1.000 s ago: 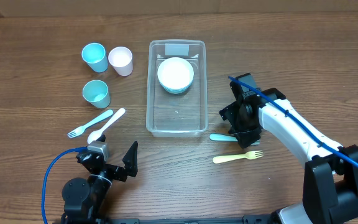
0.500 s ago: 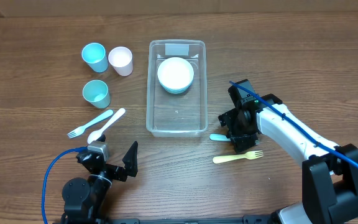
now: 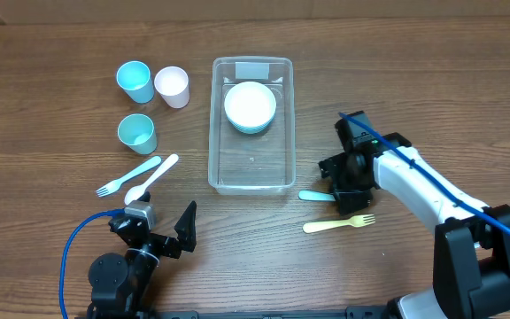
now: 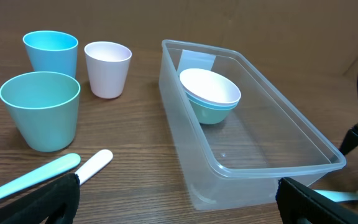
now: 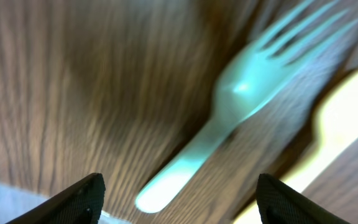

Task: Pack container
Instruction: 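Lower the right gripper over the blue fork and close on it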

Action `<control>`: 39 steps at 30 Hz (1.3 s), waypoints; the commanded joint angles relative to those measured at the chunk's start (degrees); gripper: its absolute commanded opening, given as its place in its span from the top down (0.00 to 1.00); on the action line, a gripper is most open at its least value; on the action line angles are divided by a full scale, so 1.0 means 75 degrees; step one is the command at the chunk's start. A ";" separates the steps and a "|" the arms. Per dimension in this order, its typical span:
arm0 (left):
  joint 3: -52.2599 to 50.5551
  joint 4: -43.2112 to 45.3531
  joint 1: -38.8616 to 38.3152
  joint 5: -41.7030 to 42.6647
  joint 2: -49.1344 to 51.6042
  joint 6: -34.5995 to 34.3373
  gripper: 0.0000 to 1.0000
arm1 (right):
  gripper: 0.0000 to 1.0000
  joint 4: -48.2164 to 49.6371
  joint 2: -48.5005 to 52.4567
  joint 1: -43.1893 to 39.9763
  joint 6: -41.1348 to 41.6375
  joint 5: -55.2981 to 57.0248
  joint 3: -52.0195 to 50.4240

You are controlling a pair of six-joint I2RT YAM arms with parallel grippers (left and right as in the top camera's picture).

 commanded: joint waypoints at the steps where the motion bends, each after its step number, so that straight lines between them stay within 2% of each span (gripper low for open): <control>1: -0.0029 0.0023 0.0029 0.0087 -0.0050 -0.0108 0.00 | 0.20 -0.0224 -0.0114 -0.0184 -0.0076 0.0254 -0.0052; 7: -0.0029 0.0023 0.0029 0.0087 -0.0050 -0.0105 0.00 | 0.24 -0.0297 -0.0105 -0.0169 0.0187 0.0323 -0.0207; 16: -0.0029 0.0023 0.0029 0.0087 -0.0050 -0.0105 0.00 | 0.30 0.0688 -0.0085 -0.0017 0.0181 0.0638 -0.0210; 31: -0.0029 0.0023 0.0029 0.0087 -0.0050 -0.0105 0.00 | 0.32 0.0562 0.0627 -0.0012 0.0181 0.0548 -0.0213; 32: -0.0029 0.0023 0.0029 0.0087 -0.0050 -0.0105 0.00 | 0.34 0.0562 0.0673 -0.0012 0.0181 0.0551 -0.0213; 33: -0.0029 0.0023 0.0029 0.0087 -0.0050 -0.0105 0.00 | 0.42 0.0597 0.0688 -0.0020 0.0178 0.0586 -0.0213; 36: -0.0029 0.0023 0.0029 0.0087 -0.0050 -0.0105 0.00 | 0.54 0.0644 0.0694 -0.0020 0.0178 0.0778 -0.0213; 39: -0.0029 0.0023 0.0029 0.0087 -0.0050 -0.0105 0.00 | 0.64 0.0758 0.0699 -0.0020 0.0178 0.1017 -0.0213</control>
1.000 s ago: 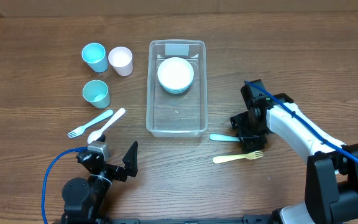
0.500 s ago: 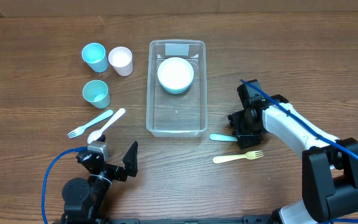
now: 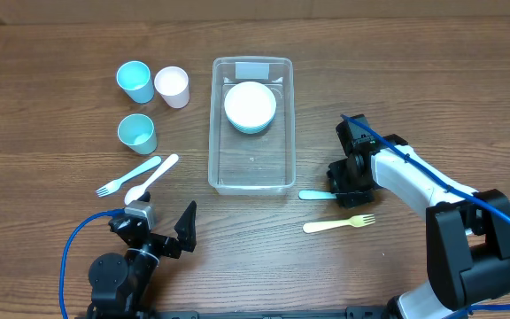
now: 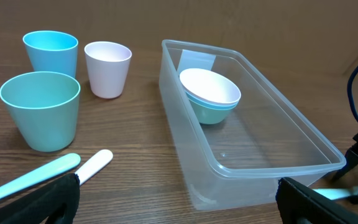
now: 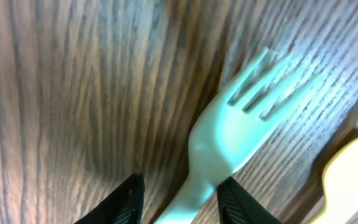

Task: Pack container
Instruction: 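Lower the right gripper over the blue fork and close on it, then lift the blue fork with the right gripper toward the container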

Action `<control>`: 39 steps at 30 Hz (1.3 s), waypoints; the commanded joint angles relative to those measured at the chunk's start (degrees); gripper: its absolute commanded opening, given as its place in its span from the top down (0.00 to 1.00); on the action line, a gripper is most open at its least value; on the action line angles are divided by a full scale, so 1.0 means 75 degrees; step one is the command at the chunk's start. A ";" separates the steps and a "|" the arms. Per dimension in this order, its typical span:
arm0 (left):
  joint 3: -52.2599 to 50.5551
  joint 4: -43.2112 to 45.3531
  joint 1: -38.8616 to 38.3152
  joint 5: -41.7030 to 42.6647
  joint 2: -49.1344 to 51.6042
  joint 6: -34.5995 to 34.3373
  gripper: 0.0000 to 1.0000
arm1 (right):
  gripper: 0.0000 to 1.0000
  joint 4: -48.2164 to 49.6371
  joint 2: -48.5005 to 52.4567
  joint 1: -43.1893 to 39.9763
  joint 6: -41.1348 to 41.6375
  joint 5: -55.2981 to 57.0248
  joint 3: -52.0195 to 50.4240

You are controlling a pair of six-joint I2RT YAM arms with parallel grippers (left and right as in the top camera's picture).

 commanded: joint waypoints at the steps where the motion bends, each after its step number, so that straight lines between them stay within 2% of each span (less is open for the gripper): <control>1: -0.0029 0.0026 0.0029 0.0085 -0.0050 -0.0105 0.00 | 0.67 0.0146 0.0166 0.0026 0.0006 0.0490 -0.0023; 7: -0.0029 0.0026 0.0029 0.0085 -0.0050 -0.0105 0.00 | 0.83 0.0262 0.0166 0.0026 0.0003 0.0793 -0.0020; 9: -0.0029 0.0026 0.0029 0.0085 -0.0050 -0.0105 0.00 | 0.95 0.0259 0.0166 0.0026 0.0000 0.0918 -0.0020; 10: -0.0029 0.0026 0.0029 0.0085 -0.0050 -0.0105 0.00 | 0.96 0.0262 0.0166 0.0023 0.0000 0.0950 -0.0017; 16: -0.0029 0.0026 0.0029 0.0085 -0.0050 -0.0105 0.00 | 0.96 0.0067 0.0163 -0.0437 -0.0487 0.0965 0.0356; 29: -0.0029 0.0026 0.0029 0.0085 -0.0050 -0.0105 0.00 | 0.96 -0.1043 -0.0058 -0.0522 -0.1661 0.1317 0.2515; 39: -0.0029 0.0026 0.0029 0.0085 -0.0050 -0.0105 0.00 | 0.96 -0.0994 -0.0542 -0.0522 -0.2407 0.1515 0.2769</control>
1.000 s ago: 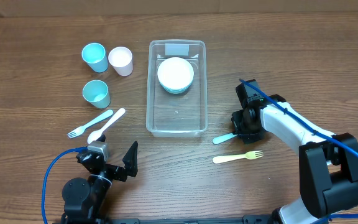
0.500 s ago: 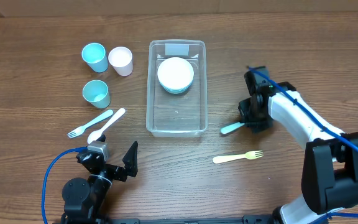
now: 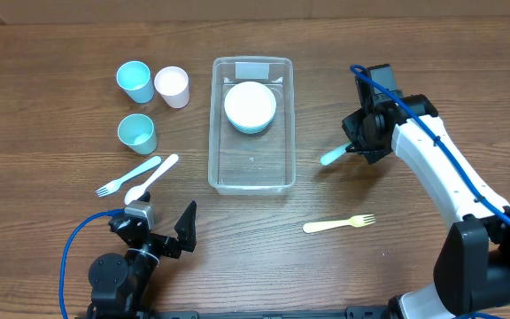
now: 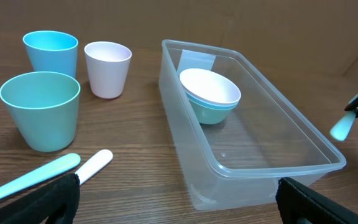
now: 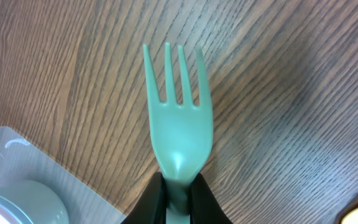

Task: Pack container
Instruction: 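Lift the blue fork with the right gripper toward the container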

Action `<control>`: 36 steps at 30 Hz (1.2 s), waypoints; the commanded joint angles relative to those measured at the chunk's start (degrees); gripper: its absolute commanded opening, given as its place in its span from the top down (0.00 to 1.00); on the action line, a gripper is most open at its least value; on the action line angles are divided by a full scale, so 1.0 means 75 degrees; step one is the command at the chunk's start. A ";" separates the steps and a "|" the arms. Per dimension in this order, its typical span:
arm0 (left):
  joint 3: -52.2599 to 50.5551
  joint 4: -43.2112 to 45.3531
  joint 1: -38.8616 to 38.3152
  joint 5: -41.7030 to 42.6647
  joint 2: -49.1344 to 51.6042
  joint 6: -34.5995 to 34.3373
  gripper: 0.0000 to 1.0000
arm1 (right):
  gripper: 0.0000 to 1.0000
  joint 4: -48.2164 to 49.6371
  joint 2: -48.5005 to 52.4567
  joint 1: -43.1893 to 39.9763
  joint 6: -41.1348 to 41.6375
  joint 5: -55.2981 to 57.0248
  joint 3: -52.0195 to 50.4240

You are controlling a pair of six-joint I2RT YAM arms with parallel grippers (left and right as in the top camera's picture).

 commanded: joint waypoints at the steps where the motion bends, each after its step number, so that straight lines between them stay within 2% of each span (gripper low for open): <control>1: -0.0029 0.0023 0.0029 0.0087 -0.0050 -0.0105 0.00 | 0.96 0.0035 -0.0242 -0.0020 -0.0178 0.0152 0.0262; 36: -0.0029 0.0023 0.0029 0.0087 -0.0050 -0.0105 0.00 | 0.96 0.0131 -0.0242 -0.0023 -0.0472 0.0152 0.0265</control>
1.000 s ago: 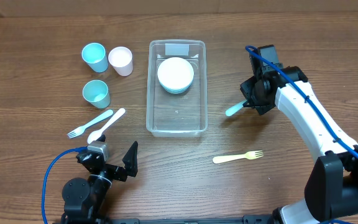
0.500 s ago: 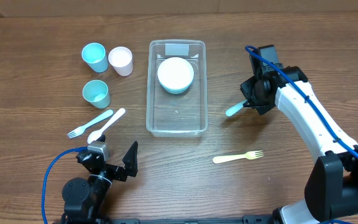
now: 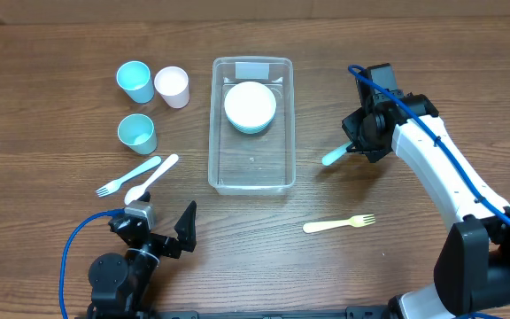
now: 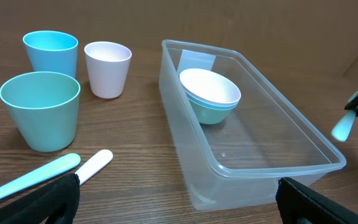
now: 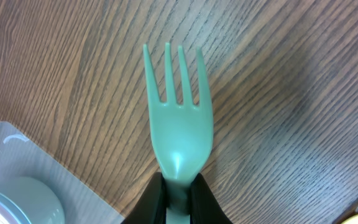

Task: Pack container
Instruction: 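Lift the blue fork with the right gripper toward the container, then place the blue fork into the container beside the bowls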

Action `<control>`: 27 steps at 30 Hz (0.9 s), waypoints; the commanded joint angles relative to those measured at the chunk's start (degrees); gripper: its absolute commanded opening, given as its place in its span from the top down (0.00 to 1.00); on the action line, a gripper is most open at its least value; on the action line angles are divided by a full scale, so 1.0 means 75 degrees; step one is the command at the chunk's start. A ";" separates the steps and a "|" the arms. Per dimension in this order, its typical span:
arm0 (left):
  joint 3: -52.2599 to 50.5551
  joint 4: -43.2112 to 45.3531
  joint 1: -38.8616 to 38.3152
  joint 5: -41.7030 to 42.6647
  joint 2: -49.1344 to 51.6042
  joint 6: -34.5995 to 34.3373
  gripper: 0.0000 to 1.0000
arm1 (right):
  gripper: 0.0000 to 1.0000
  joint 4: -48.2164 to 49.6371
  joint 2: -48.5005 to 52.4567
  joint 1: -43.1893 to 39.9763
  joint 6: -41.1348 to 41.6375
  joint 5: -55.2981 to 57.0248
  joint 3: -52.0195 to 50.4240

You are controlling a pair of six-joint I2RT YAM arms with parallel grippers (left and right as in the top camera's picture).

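A clear plastic container [image 3: 283, 124] stands mid-table with a white bowl [image 3: 250, 105] nested in a teal bowl at its far end. Right of the container my right gripper [image 3: 364, 142] is shut on a teal fork [image 5: 178, 134], held above the table, its handle end [image 3: 329, 159] pointing toward the container. The fork's tines point away in the right wrist view. My left gripper [image 4: 178, 202] is open at the near edge, well short of the container [image 4: 291, 130]. A yellow fork [image 3: 338, 223] lies on the table at the near right.
Left of the container stand a blue cup [image 3: 135, 80], a pink-white cup [image 3: 172, 86] and a teal cup [image 3: 137, 133]. A light-blue fork [image 3: 127, 176] and a white spoon [image 3: 151, 180] lie near them.
My right gripper was open over the teal fork lying beside the yellow fork, right of the container's near end. Then it stood closer around the fork. Later it held the fork lifted farther back, right of the container, where it stays.
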 commanded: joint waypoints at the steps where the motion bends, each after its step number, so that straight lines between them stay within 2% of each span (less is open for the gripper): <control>1: -0.0029 0.0023 0.0029 0.0085 -0.0050 -0.0105 0.00 | 0.96 0.0152 -0.0236 -0.0020 -0.0309 0.0111 0.0256; 10: -0.0029 0.0023 0.0029 0.0085 -0.0050 -0.0105 0.00 | 0.96 0.0219 -0.0277 -0.0023 -0.0519 0.0108 0.0283; 12: -0.0029 0.0023 0.0029 0.0085 -0.0050 -0.0105 0.00 | 0.96 0.0140 -0.0277 -0.0020 -0.0935 0.0076 0.0554; 18: -0.0029 0.0023 0.0029 0.0085 -0.0050 -0.0105 0.00 | 0.96 -0.1026 -0.0280 -0.0006 -0.3063 -0.0003 0.2681; 20: -0.0029 0.0023 0.0029 0.0085 -0.0050 -0.0105 0.00 | 0.96 -0.1102 -0.0289 0.0000 -0.4115 -0.1017 0.3165; 24: -0.0029 0.0023 0.0029 0.0085 -0.0050 -0.0105 0.00 | 0.96 -0.1026 -0.0280 0.0484 -0.6263 -0.2014 0.3325; 27: -0.0029 0.0023 0.0029 0.0085 -0.0050 -0.0105 0.00 | 0.96 -0.0699 -0.0143 0.1247 -0.7420 -0.2020 0.3322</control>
